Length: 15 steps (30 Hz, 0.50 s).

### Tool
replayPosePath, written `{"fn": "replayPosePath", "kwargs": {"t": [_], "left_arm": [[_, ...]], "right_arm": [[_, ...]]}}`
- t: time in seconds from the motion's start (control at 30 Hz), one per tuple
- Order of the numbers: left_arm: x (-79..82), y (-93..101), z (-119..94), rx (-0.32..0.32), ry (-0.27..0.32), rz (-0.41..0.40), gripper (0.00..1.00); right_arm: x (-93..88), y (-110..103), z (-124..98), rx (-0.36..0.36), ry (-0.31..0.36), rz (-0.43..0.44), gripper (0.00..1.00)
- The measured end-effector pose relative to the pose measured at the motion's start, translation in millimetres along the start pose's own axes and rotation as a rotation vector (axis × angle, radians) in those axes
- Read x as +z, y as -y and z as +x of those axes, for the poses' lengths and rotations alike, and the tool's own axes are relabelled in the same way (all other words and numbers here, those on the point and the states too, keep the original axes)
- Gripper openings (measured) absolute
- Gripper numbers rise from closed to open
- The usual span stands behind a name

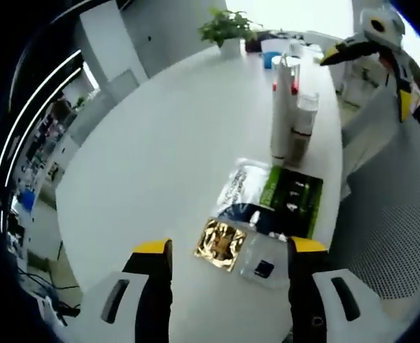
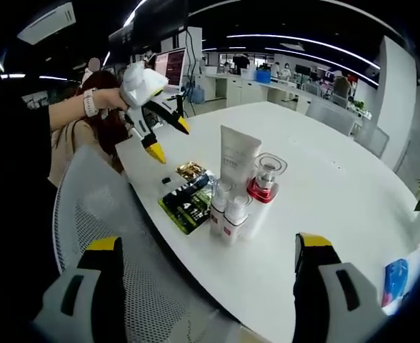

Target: Arrange the skincare products in the storage area until every visible bottle or jar stands upright without overlapping.

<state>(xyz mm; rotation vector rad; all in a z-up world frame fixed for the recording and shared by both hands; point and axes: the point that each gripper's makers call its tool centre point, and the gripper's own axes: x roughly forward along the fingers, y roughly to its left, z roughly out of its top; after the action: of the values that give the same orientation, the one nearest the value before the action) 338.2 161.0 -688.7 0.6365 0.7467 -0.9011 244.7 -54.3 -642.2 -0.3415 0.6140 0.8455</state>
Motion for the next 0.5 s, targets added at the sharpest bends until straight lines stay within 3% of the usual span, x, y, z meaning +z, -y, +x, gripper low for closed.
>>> {"fn": "replayPosePath", "kwargs": {"t": [0.1,0.23,0.5], "left_arm": [[1.6,5.6,-4,-0.018,0.038,-0.046,0.66],[-3.8,5.6,-14,0.005,0.046,-0.066,0.70],[-3.2,11.6,-39,0.033,0.144,-0.191,0.78]], "right_arm": [[-1.0,1,0,-0.002,-0.003,-0.010,1.00],[-3.4,5,-2,-0.009,-0.011,-0.018,1.00],[-3.9,9,-3,-0.024,-0.002,0.003,1.00]]}}
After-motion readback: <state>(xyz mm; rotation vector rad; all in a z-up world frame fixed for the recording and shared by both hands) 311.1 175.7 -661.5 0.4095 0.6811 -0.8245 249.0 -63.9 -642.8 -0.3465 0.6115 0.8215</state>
